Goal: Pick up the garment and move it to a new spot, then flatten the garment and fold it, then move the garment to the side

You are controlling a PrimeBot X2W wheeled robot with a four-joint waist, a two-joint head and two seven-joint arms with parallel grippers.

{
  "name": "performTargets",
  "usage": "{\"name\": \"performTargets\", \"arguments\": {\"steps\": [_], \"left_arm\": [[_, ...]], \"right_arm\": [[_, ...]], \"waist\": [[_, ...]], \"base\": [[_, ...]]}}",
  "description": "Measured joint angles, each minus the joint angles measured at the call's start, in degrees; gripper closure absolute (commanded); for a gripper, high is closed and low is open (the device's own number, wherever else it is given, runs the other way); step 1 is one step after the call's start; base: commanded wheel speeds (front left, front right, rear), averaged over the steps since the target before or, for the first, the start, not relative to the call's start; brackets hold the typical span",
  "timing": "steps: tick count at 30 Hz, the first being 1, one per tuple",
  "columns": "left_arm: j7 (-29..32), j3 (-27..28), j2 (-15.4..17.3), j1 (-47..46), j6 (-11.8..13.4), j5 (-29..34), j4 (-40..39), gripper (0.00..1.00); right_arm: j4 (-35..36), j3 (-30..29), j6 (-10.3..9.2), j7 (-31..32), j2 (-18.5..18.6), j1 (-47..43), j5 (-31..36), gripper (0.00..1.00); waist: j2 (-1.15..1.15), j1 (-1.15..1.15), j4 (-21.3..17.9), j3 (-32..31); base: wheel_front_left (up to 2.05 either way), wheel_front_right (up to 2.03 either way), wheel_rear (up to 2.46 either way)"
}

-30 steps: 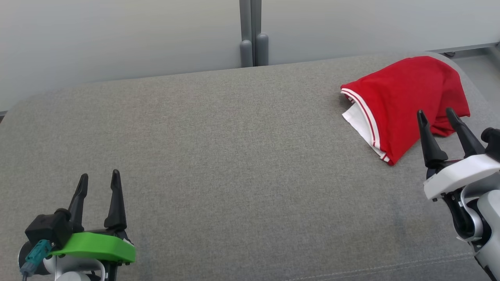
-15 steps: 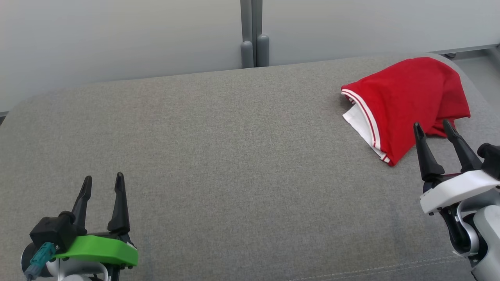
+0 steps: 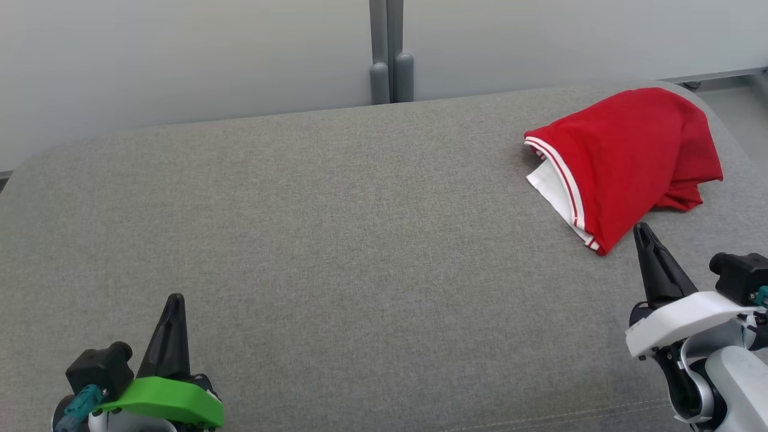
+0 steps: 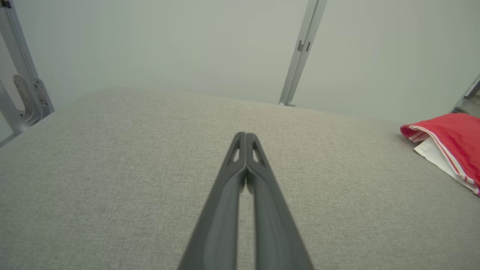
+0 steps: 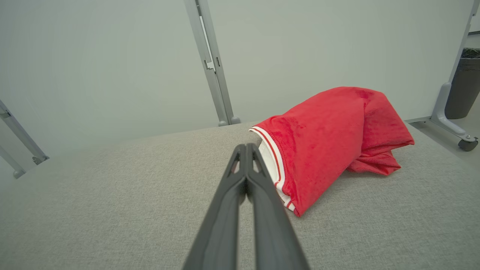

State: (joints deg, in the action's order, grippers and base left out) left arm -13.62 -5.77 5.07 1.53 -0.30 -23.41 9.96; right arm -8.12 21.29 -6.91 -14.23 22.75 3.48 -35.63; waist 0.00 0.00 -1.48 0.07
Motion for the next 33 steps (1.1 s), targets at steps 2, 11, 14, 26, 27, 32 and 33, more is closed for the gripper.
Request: {"name": "performTargets", "arguments": {"steps": [2, 11, 14, 26, 27, 32, 33], "left_arm": [[0.4, 0.3, -0.1, 0.0, -0.1, -1.0, 0.4, 1.00], [2.9, 1.8, -0.2, -0.2, -0.3, -8.1, 1.2, 1.00], [3.5, 2.0, -0.2, -0.3, -0.7, -10.0, 1.4, 1.00], [6.2, 3.6, -0.5, -0.7, -1.3, -17.7, 2.3, 1.00], [6.5, 3.7, -0.5, -0.8, -1.3, -18.5, 2.3, 1.00], [7.3, 4.1, -0.6, -1.5, -1.3, -21.8, 2.4, 1.00], [7.7, 4.1, -0.7, -1.6, -1.3, -22.4, 2.4, 1.00]], "right_arm": [[0.0, -0.5, 0.31, 0.3, 0.0, 0.0, -0.9, 1.00], [0.1, -2.7, 0.83, 1.8, -1.6, 0.0, -6.8, 1.00], [0.1, -3.7, 0.92, 2.3, -2.3, 0.0, -8.2, 1.00], [0.1, -6.8, 1.85, 4.8, -4.9, 0.0, -15.0, 1.00], [0.1, -7.1, 1.86, 5.1, -5.0, 0.0, -15.6, 1.00], [0.1, -8.6, 2.31, 6.0, -5.8, 0.0, -18.4, 1.00], [0.1, -8.9, 2.35, 6.3, -6.1, 0.0, -19.0, 1.00]], "waist": [[0.00, 0.00, 0.0, 0.0], [0.00, 0.00, 0.2, 0.0], [0.00, 0.00, 0.2, 0.0], [0.00, 0.00, 0.4, -0.1], [0.00, 0.00, 0.4, -0.1], [0.00, 0.00, 0.5, -0.1], [0.00, 0.00, 0.5, -0.1]], "base": [[0.00, 0.00, 0.00], [0.00, 0.00, 0.00], [0.00, 0.00, 0.00], [0.00, 0.00, 0.00], [0.00, 0.00, 0.00], [0.00, 0.00, 0.00], [0.00, 0.00, 0.00]]}}
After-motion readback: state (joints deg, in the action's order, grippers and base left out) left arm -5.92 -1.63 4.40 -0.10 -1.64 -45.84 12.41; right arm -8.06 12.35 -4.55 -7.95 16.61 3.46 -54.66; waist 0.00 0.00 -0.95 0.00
